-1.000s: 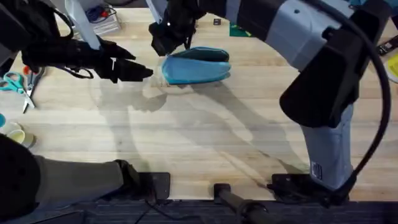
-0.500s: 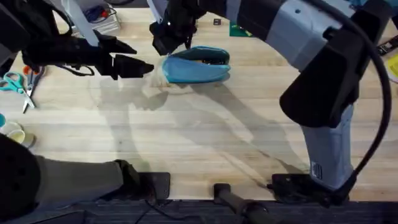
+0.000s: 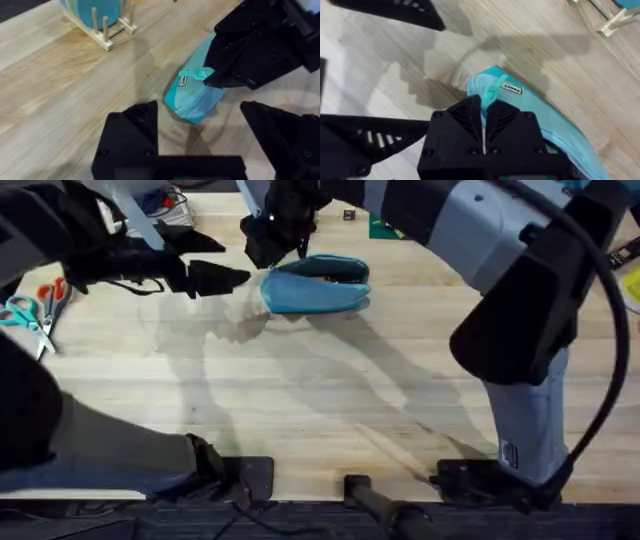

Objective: Unzip the bag, pick up the pens from the table one at a time and place them inside, then zip the bag closed.

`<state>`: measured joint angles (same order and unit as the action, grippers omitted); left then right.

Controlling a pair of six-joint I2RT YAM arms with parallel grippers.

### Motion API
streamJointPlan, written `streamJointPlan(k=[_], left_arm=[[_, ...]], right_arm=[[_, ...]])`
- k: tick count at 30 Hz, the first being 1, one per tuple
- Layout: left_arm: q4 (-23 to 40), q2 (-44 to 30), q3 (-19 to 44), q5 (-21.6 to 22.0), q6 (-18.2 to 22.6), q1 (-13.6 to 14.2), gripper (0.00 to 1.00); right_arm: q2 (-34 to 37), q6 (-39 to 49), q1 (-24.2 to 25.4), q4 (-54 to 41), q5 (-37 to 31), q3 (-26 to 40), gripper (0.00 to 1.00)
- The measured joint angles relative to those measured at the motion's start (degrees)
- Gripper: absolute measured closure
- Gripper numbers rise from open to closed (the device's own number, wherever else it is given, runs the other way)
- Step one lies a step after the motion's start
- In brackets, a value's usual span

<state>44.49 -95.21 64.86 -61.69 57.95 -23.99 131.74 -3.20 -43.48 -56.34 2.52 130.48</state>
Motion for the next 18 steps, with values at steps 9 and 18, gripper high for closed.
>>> streamJointPlan(k=[9, 18], left_arm=[[-0.2, -7.1, 0.0, -4.7, 6.7, 0.0, 0.008], [-0.8, -12.9, 0.0, -12.0, 15.1, 0.3, 0.007]], right_arm=[[0.0, 0.0, 0.0, 0.0, 0.0, 0.0, 0.970], [0.0, 0.0, 0.0, 0.0, 0.0, 0.0, 0.970]])
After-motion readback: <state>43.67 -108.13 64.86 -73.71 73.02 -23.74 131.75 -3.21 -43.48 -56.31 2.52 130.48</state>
